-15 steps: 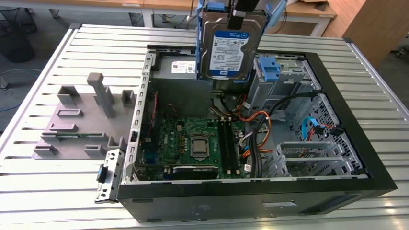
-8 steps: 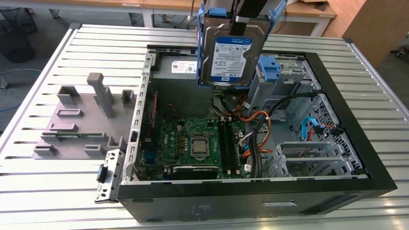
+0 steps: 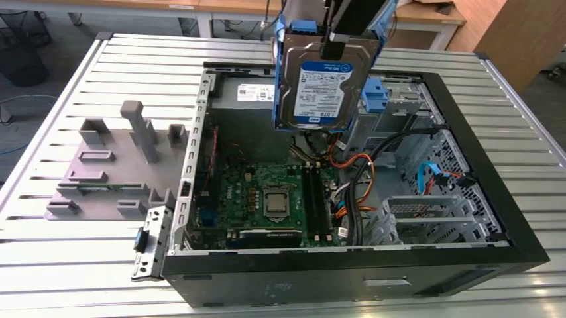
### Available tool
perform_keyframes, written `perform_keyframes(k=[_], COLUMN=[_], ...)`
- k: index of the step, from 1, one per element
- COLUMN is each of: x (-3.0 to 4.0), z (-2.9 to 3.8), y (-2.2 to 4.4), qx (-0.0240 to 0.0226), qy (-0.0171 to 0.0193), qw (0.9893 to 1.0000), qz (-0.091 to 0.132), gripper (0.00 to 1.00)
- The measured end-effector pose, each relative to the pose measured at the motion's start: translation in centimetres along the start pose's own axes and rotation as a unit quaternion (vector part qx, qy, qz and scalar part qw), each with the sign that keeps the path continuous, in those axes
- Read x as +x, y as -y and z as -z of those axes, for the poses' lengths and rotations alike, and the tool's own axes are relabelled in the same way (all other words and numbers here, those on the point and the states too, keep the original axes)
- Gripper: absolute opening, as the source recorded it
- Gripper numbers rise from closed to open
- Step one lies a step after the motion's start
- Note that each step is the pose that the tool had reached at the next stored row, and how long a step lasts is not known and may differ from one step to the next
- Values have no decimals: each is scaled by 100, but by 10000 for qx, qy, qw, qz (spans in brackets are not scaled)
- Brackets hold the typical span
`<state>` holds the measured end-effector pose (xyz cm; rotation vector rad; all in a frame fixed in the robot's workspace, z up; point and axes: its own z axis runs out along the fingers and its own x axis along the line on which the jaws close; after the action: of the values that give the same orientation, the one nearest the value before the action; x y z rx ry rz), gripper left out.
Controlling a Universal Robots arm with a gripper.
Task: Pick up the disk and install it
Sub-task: 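Pick up the disk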
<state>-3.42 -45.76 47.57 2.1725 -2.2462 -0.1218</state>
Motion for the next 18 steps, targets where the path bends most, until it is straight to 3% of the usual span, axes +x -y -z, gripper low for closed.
perform_keyframes(k=[18], x=[373], z=[11], y=[29], qx=[2], qy=[-46], qw=[10000], qz=[-4], gripper=[35])
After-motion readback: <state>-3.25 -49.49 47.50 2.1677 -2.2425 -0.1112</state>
